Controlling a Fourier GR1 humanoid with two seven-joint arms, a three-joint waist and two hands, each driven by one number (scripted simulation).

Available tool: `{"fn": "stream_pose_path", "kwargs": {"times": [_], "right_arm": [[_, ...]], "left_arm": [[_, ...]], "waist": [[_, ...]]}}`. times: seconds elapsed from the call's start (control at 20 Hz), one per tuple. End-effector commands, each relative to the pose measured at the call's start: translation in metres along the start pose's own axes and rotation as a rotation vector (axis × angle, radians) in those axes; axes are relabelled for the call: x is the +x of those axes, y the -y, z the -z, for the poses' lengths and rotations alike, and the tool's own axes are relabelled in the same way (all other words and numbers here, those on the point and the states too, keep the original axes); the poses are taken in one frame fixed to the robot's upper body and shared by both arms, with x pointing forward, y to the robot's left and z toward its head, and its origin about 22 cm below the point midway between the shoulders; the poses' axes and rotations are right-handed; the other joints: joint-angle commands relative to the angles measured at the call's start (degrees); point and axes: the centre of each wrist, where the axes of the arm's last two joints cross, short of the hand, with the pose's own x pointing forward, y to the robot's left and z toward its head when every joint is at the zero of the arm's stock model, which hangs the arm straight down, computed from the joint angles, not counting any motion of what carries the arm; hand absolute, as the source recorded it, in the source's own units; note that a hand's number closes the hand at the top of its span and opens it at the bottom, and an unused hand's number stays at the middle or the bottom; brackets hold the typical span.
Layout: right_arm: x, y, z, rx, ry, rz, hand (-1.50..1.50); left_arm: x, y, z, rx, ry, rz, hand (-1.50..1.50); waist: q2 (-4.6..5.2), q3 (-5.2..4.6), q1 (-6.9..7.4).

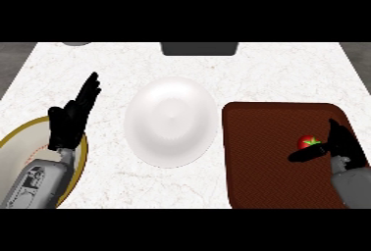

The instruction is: Pick the tomato from the tray and place it in the plate

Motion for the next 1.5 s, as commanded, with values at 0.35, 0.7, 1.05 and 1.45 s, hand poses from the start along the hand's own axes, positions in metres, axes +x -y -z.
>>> {"fn": "stream_pose_path", "kwargs": {"times": [0.35,0.7,1.05,1.45], "right_arm": [[-0.019,-0.026,0.015,-0.091,-0.014,-0.049,1.50],[-0.025,-0.040,-0.013,-0.053,0.193,-0.182,1.50],[-0.026,-0.040,-0.055,-0.024,0.675,-0.421,1.50],[0.003,0.014,-0.096,-0.349,0.998,-0.109,1.50]], "left_arm": [[-0.005,0.018,-0.010,0.008,0.009,-0.001,0.00],[-0.010,0.002,-0.004,-0.004,0.008,0.000,0.00],[-0.002,0.006,-0.001,0.007,-0.001,0.013,0.00],[0.001,0.001,-0.005,0.012,-0.014,0.010,0.00]], "waist": [[-0.02,0.00,0.09],[-0.08,-0.03,-0.18],[-0.21,-0.04,-0.60],[-0.36,-0.02,-0.74]]}}
